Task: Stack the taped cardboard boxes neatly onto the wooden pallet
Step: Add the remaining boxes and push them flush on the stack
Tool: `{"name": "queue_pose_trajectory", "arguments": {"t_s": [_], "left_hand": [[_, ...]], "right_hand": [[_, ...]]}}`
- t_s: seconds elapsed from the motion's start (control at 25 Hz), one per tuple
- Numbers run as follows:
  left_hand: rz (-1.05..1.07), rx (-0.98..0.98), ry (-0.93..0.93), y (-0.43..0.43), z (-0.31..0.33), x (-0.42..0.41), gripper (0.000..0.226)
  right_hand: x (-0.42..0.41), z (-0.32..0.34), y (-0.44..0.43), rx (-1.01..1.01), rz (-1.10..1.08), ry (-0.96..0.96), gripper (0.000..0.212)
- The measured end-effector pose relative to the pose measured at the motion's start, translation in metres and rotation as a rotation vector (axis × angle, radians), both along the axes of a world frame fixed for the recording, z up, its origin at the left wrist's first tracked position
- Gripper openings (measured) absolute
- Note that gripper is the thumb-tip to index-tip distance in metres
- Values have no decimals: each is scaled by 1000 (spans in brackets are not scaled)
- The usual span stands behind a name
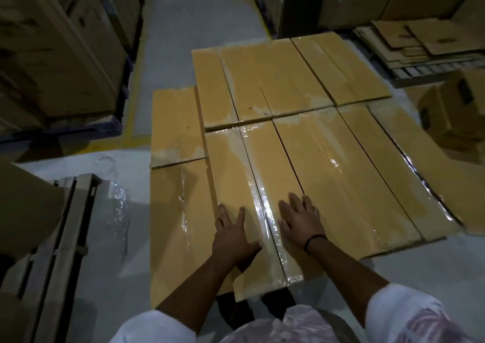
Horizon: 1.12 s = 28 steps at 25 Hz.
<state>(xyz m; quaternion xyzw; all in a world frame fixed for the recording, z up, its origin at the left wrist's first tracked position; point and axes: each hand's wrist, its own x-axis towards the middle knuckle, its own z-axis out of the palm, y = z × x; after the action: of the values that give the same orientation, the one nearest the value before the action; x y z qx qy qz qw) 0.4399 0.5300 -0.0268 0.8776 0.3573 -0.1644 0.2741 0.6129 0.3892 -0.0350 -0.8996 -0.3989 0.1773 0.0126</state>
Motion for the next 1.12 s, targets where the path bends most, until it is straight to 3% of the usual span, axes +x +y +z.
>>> {"name": "queue_pose_trajectory", "arguments": {"t_s": [0.24,0.52,0.8,1.12], "left_hand": [[-111,34,43,-39,-6,-29,121],[-87,89,88,-96,2,-60,113],[-3,201,105,-151,2,-82,79],[27,294,34,-157,7,-92,88]], "right_hand": [[-27,-12,-43,-4,59,-47,57],[-44,-7,-104,-18,240,-41,60],[-35,0,-167,-7,369,3,58],[-31,0,-180,46,405,-26,51]]}}
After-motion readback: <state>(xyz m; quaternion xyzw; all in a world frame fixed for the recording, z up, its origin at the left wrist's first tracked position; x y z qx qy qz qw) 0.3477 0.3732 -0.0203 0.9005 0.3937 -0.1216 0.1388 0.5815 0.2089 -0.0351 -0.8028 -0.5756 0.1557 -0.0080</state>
